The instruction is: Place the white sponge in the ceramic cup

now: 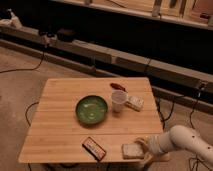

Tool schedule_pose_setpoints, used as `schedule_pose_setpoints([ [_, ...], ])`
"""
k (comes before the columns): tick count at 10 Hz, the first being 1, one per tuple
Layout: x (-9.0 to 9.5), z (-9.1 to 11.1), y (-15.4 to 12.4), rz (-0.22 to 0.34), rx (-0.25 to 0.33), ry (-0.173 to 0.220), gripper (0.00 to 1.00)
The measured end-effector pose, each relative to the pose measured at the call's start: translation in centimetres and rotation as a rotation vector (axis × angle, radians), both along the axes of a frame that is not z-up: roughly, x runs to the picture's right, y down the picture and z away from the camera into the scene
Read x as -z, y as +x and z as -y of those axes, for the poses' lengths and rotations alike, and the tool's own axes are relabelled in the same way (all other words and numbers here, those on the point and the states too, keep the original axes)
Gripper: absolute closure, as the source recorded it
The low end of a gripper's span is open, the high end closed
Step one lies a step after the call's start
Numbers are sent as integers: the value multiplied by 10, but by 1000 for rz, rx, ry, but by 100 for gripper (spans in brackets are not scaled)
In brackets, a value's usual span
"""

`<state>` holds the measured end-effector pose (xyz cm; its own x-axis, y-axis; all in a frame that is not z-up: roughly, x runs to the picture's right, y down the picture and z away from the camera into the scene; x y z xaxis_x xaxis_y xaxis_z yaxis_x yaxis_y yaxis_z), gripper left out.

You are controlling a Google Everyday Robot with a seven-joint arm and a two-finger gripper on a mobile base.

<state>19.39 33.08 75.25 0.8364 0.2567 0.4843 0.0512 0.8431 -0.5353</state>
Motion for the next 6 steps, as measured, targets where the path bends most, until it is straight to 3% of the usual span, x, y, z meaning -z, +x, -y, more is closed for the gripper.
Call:
schedule_pose_setpoints([
  [4, 0, -2, -2, 3, -31, -26, 93],
  [6, 1, 2, -3, 4, -47, -33, 100],
])
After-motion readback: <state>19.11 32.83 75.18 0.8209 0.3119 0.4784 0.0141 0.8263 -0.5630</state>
